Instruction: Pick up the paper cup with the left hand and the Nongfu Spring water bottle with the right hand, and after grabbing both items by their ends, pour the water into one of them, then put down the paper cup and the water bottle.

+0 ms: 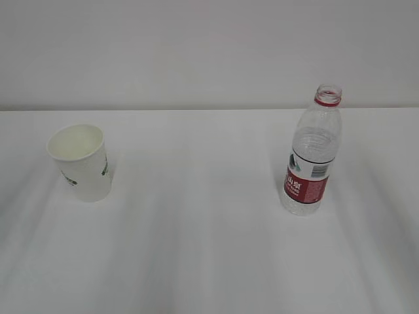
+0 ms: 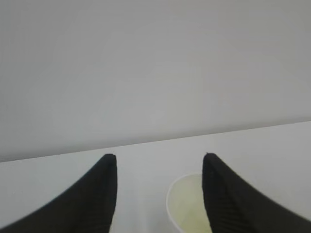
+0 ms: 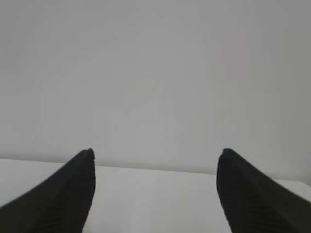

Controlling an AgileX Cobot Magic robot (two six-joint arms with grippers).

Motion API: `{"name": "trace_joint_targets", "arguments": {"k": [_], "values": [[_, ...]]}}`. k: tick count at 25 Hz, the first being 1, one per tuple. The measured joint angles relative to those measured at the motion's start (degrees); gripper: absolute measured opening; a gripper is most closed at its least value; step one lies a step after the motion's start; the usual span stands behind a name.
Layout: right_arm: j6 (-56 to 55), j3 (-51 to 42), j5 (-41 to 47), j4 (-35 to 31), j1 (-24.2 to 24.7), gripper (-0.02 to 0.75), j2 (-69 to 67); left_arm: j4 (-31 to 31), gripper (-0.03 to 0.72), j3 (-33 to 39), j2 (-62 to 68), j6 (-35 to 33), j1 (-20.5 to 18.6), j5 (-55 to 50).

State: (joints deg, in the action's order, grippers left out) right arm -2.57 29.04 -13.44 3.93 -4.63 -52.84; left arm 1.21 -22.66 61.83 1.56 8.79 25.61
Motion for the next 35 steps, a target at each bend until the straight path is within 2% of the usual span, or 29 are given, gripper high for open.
{"name": "trace_joint_targets", "arguments": {"k": [6, 13, 18, 22, 28, 35], "values": [[-6.0, -4.7, -4.5, 6.5, 0.0, 0.587, -1.1, 0.5, 0.427, 4.4, 5.1, 2.2, 0.0, 9.1], [-11.0, -10.2, -11.1, 12.3, 0.0, 0.587, -1.1, 1.4, 0.430, 5.4, 5.9, 2.7, 0.0, 9.9], [-12.5, -12.8, -12.5, 13.5, 0.0, 0.587, -1.1, 3.6, 0.431, 6.5, 7.1, 2.8, 0.0, 11.1], [-14.5, -14.4, -13.9, 14.9, 0.0, 0.587, -2.5, 5.2, 0.431, 8.5, 10.0, 4.7, 0.0, 16.2], [-16.6, -15.0, -21.7, 18.6, 0.0, 0.587, -10.1, 6.6, 0.431, 12.7, 15.4, 5.6, 0.0, 24.8], [-16.9, -15.0, -23.0, 19.7, 0.0, 0.587, -16.3, 8.4, 0.431, 14.1, 20.9, 5.7, 0.0, 30.0]]}}
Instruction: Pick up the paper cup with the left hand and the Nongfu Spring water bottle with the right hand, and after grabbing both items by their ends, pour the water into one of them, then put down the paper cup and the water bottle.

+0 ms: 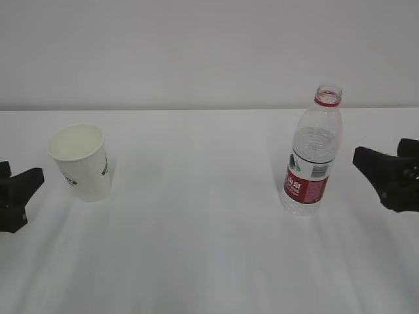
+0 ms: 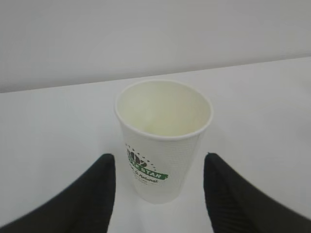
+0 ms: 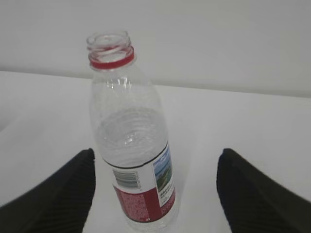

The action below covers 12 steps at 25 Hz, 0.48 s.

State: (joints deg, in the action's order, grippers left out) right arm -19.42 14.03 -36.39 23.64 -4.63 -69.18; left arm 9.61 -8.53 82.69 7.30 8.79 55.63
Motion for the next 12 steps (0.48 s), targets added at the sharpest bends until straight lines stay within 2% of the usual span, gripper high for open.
{"name": "trace_joint_targets", "arguments": {"k": [4, 12], "values": [[0.0, 0.0, -0.1, 2.2, 0.0, 0.587, -2.2, 1.4, 0.431, 0.0, 4.0, 0.0, 0.0, 2.6], [0.0, 0.0, -2.0, 2.6, 0.0, 0.587, -7.3, 2.7, 0.431, 0.3, 12.3, 0.0, 0.0, 9.7]]}}
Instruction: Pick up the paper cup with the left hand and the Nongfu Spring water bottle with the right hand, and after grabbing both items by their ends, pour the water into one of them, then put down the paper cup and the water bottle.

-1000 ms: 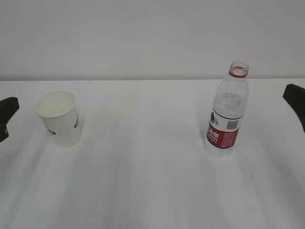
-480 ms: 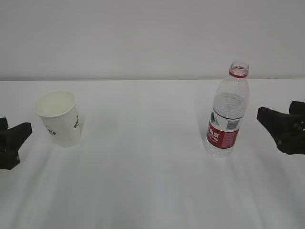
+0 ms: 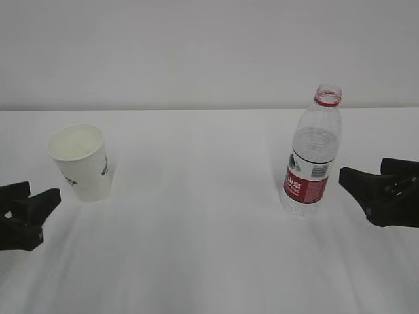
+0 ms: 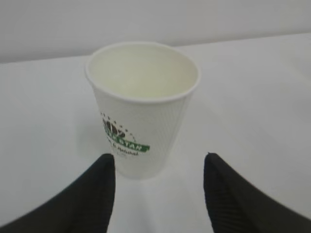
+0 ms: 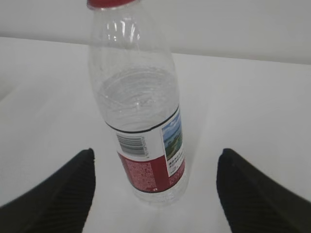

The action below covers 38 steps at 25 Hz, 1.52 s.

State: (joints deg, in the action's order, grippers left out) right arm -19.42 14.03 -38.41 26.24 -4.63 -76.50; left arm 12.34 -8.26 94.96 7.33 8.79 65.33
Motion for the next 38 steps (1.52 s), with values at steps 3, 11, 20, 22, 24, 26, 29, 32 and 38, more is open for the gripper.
{"name": "trace_joint_targets", "arguments": {"k": [3, 11, 20, 22, 24, 26, 29, 32, 38], "values": [[0.0, 0.0, -1.7, 0.1, 0.0, 0.587, -2.8, 0.4, 0.431, 0.8, 2.5, 0.0, 0.0, 0.0], [0.1, 0.1, -5.1, 0.1, 0.0, 0.587, -8.3, 2.2, 0.431, 1.0, 3.1, 0.0, 0.0, 0.1], [0.9, 0.2, -7.8, 0.1, 0.0, 0.587, -11.4, 3.4, 0.431, 1.0, 3.1, 0.0, 0.0, 0.1], [1.0, 0.2, -7.9, 0.1, 0.0, 0.587, -12.3, 4.2, 0.431, 1.0, 3.1, 0.0, 0.0, 0.1], [1.1, 0.2, -8.5, 0.0, 0.0, 0.587, -13.3, 4.7, 0.431, 1.0, 3.1, 0.0, 0.0, 0.1], [2.0, -0.5, -12.2, -1.2, 0.0, 0.587, -14.4, 5.0, 0.431, 1.0, 3.1, 0.0, 0.0, 0.1], [4.8, -2.4, -19.6, -4.0, 0.0, 0.587, -16.4, 5.2, 0.431, 1.0, 3.1, 0.0, 0.0, 0.1], [7.4, -4.6, -25.5, -7.1, 0.0, 0.587, -18.6, 5.4, 0.431, 1.0, 3.1, 0.0, 0.0, 0.1], [9.0, -6.4, -26.5, -9.5, 0.0, 0.587, -21.3, 5.4, 0.431, 1.0, 3.2, 0.0, 0.0, 0.1]]}}
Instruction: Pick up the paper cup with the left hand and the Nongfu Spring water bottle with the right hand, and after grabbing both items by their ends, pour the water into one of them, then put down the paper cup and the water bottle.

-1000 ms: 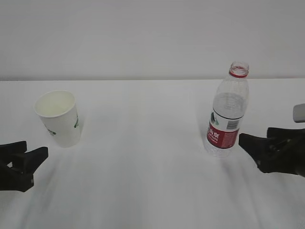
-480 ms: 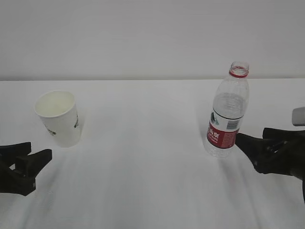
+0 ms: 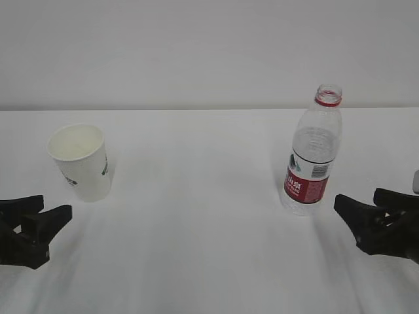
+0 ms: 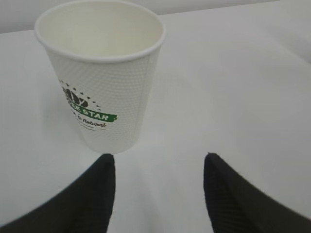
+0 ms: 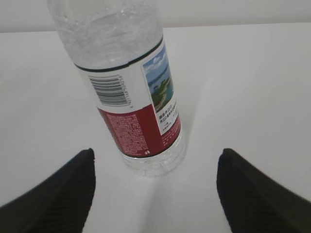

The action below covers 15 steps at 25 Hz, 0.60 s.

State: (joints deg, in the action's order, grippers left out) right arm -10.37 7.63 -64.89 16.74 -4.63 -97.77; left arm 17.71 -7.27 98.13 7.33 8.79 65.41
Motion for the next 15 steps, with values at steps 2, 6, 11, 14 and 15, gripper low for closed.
{"name": "trace_joint_targets", "arguments": {"k": [2, 6, 11, 14, 15], "values": [[0.1, -0.1, -0.1, 0.1, 0.0, 0.587, -0.4, 0.0, 0.431, 0.0, 0.0, 0.0, 0.0, 0.0], [0.1, -0.1, -0.2, 0.2, 0.0, 0.587, -0.4, 0.1, 0.431, 0.0, 0.0, 0.0, 0.0, 0.0], [0.1, -0.1, -0.3, 0.6, 0.0, 0.589, -0.4, 0.2, 0.431, 0.0, 0.0, 0.0, 0.0, 0.0], [0.1, -0.1, -0.3, 0.7, 0.0, 0.606, -0.4, 0.2, 0.431, 0.0, 0.0, 0.0, 0.0, 0.0], [0.1, 0.1, -0.3, 0.8, 0.0, 0.614, -0.4, 0.2, 0.431, 0.0, 0.0, 0.0, 0.0, 0.0]]}}
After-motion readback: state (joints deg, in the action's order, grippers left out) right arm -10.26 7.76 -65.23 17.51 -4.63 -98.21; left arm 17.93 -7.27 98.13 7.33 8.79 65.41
